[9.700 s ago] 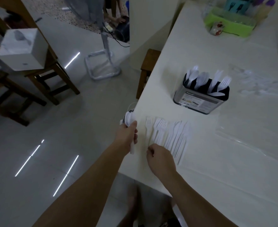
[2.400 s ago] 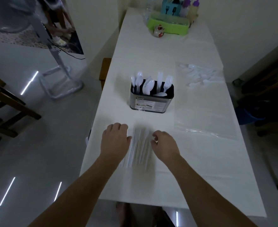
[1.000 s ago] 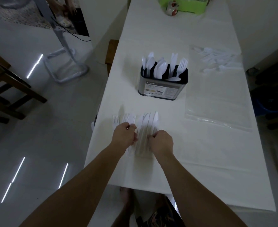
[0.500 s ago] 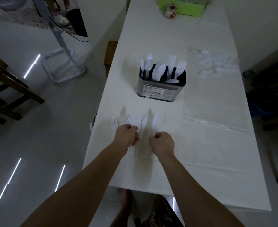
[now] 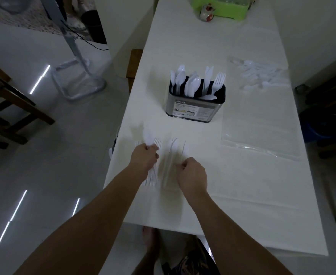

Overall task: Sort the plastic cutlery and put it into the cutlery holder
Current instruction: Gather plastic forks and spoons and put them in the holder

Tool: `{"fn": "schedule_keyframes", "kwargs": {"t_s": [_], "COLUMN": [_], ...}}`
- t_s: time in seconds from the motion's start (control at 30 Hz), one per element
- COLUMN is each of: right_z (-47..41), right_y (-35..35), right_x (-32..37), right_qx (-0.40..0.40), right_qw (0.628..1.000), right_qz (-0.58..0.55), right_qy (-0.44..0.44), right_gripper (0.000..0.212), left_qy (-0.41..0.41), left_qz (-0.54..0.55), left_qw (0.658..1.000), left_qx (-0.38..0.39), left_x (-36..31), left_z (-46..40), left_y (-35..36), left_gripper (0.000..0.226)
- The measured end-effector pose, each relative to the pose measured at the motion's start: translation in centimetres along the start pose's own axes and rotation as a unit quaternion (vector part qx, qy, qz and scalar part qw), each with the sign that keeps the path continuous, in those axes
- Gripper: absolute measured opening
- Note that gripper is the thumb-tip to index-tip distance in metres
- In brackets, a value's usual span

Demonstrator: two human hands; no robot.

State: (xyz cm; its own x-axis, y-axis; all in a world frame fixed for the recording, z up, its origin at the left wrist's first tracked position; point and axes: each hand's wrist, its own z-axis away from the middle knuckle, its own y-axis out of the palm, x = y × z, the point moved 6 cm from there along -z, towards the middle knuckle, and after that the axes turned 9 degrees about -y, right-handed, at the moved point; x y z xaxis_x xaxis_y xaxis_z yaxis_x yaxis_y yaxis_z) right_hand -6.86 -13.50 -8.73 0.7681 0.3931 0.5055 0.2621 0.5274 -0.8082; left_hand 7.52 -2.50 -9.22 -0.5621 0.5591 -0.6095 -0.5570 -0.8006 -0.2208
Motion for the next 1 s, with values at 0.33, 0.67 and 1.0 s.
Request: {"fn": "schedule_keyframes", "kwargs": {"t_s": [0.33,0.67,1.0], "right_z": [-1.0,-0.7,-0.5], "right_y": [1.5,2.7,1.8], "right_x": [-0.5,1.9,2.3], "right_qx": [0.053,0.063,0.074], "right_qw": [0.995,0.997,0.995], "right_qz": [-0.022,-0.011,-0.034], "right_qy": [0.076,0.037,0.050], "right_gripper": [0.013,0.012,0.018], "left_qy": [-0.035,-0.042,-0.027], "left_qz": [0.066,0.077,0.061], "left_qw": [0.997,0.996,0.997], "left_qx": [0.023,0.015,0.048], "left_x": [1.5,2.0,2.2], "left_z": [-0.3,-0.1,-0.4], "left_y": [-0.6,-1.7,-1.0], "left_gripper": [0.020,0.020,0.028]}}
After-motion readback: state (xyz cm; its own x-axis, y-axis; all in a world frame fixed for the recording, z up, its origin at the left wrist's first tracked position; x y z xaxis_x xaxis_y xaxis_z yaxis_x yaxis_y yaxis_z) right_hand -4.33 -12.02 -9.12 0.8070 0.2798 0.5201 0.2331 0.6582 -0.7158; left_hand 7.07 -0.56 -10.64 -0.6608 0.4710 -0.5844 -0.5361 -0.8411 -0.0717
